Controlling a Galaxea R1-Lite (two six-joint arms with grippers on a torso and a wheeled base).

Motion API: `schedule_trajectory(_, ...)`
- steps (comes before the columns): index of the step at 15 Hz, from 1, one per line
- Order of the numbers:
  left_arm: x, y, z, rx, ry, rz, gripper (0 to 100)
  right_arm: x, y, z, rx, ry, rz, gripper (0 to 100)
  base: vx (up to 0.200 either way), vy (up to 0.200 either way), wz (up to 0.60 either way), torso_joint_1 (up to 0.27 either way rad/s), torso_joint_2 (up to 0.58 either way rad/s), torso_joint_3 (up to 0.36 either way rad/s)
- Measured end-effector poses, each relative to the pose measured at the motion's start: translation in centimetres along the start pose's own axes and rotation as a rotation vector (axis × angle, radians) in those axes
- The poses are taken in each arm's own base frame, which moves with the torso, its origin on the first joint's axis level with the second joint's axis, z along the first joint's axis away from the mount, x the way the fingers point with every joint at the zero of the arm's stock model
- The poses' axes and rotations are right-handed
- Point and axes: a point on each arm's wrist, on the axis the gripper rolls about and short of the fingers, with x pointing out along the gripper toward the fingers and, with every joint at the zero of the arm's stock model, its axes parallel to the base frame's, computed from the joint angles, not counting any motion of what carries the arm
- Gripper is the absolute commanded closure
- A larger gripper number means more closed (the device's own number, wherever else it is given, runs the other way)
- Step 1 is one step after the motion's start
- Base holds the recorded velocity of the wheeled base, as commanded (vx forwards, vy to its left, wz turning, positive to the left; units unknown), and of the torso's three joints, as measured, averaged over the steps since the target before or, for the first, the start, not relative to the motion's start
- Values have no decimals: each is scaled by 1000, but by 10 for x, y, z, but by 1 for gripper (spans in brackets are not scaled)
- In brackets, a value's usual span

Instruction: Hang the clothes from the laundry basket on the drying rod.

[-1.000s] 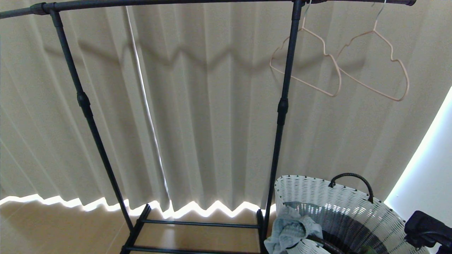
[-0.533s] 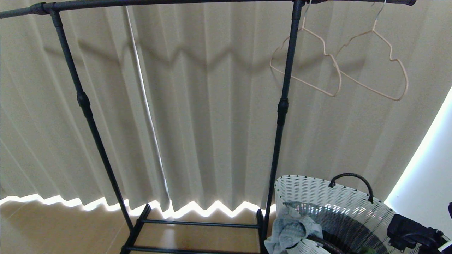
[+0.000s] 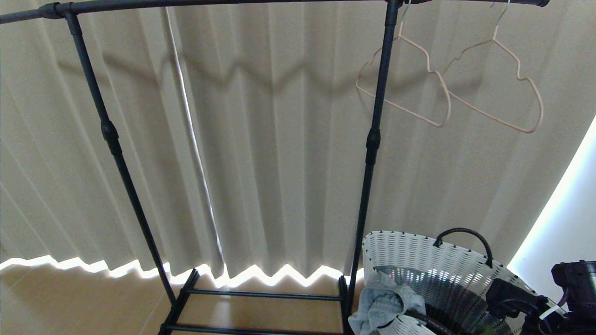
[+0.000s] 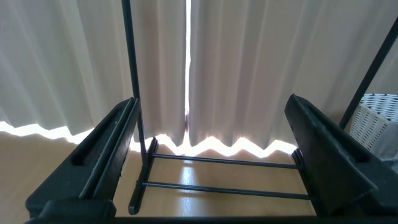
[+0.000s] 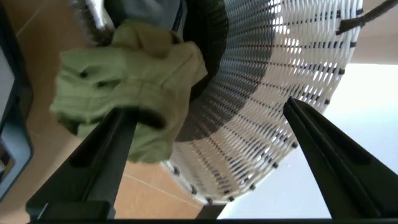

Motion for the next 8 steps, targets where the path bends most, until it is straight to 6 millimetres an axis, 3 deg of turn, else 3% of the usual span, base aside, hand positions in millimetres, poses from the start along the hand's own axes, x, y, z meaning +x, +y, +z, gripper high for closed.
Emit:
schedule_trajectory(3,0,0,0,0,0,0,0,7,-2,3,1,-15,-12,0,0,0,0,0,0,0)
schedule_trajectory(4,0,0,0,0,0,0,0,8,-2,3,1,-19,-11,100,0,0,0,0,0,0)
schedule_trajectory(8,0,0,0,0,0,0,0,10,-2,3,2,-40,-24,100,0,0,0,0,0,0)
